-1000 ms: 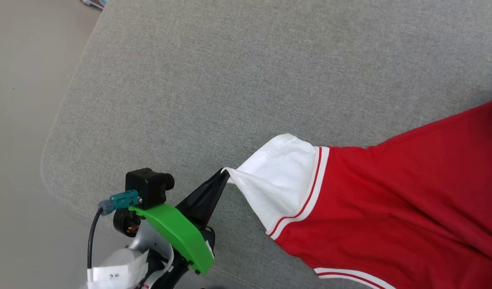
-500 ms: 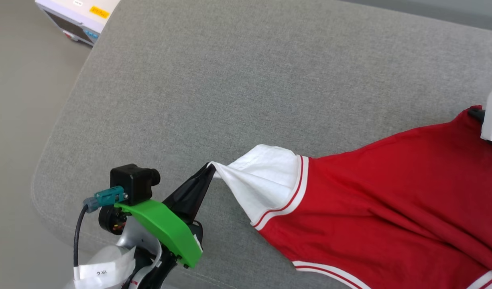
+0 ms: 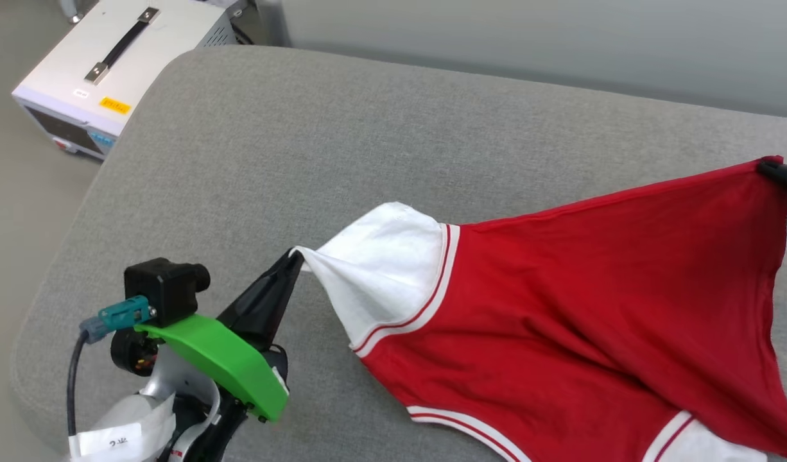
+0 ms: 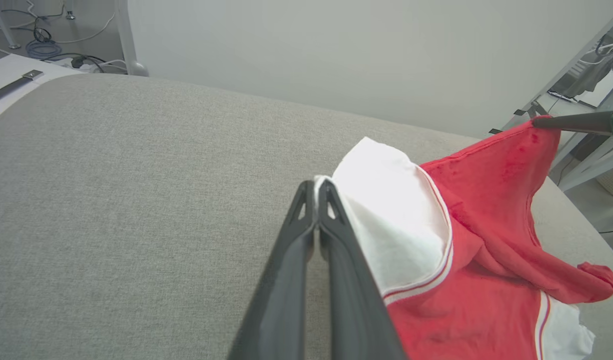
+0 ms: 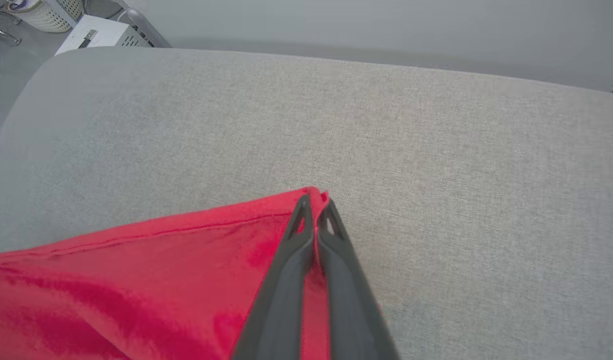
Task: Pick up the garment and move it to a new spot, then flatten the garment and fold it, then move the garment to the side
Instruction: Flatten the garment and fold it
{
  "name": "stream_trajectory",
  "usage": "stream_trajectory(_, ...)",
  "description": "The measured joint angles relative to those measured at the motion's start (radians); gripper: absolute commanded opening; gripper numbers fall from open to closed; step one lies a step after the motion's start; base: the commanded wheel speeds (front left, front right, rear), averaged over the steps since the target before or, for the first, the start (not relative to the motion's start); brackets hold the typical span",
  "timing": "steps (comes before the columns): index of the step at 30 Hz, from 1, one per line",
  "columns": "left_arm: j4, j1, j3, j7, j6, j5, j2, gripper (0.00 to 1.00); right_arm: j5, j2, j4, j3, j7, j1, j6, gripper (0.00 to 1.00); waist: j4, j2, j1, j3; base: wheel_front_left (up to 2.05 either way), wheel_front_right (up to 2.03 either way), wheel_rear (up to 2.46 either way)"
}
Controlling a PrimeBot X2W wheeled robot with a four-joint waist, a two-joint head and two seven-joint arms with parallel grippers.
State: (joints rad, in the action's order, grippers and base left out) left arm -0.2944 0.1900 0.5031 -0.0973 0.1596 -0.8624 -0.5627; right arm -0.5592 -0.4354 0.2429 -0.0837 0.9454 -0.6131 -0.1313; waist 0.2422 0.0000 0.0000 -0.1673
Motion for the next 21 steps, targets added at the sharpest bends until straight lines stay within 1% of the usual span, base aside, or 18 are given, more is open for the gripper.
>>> stream_trajectory(9, -0.067, 0.013, -0.070, 0.010, 0.032, 0.001, -0.039, 0.00, -0.049, -0.001, -0.129, -0.046, 0.002, 0.039, 0.000, 0.00, -0.083, 0.0000, 0.0000, 0.069, 0.00, 0.00, 0.00)
stream_trajectory(21, -0.143, 0.142, -0.199, 0.018, 0.066, 0.017, -0.100, 0.00, -0.099, 0.007, -0.301, -0.095, 0.000, 0.031, 0.000, 0.00, -0.192, 0.0000, 0.0000, 0.120, 0.00, 0.00, 0.00)
